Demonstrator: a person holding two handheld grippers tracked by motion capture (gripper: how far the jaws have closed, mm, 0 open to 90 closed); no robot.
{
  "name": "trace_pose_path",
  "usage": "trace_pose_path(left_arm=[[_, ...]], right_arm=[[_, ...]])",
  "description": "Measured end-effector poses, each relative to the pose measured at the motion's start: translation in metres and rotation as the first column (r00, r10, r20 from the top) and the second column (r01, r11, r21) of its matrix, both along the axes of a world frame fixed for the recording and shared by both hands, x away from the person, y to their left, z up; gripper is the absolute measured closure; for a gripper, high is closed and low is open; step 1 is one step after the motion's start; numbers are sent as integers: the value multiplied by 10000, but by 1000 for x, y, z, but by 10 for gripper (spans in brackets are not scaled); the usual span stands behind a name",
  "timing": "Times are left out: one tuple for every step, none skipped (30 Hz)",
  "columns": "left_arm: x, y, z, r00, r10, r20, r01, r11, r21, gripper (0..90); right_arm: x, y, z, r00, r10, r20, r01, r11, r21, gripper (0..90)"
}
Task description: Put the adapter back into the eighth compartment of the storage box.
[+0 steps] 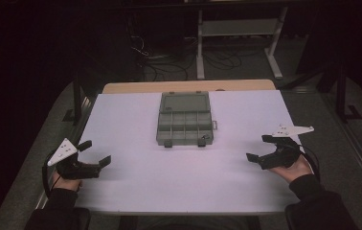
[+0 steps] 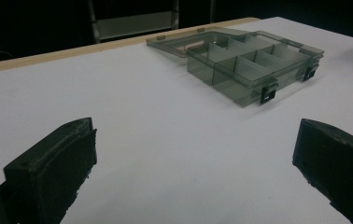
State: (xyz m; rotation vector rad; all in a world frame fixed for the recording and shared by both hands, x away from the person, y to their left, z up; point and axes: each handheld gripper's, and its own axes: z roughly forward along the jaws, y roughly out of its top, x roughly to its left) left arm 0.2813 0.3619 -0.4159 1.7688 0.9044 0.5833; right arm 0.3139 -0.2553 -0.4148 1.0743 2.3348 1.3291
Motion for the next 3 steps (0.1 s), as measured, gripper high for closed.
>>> trace_pose_path(left_arm=[[0,0,0,10000,0,0,0,10000,0,0],[0,0,0,10000,-2,2,2,10000,10,0],[0,0,0,10000,-9,11,9,10000,21,0]], right_arm=[[0,0,0,10000,0,0,0,10000,0,0],[-2,-2,-3,10000,-72,68,72,10000,3,0],[-2,-2,-3,9999,-85,63,85,10000,-6,0]])
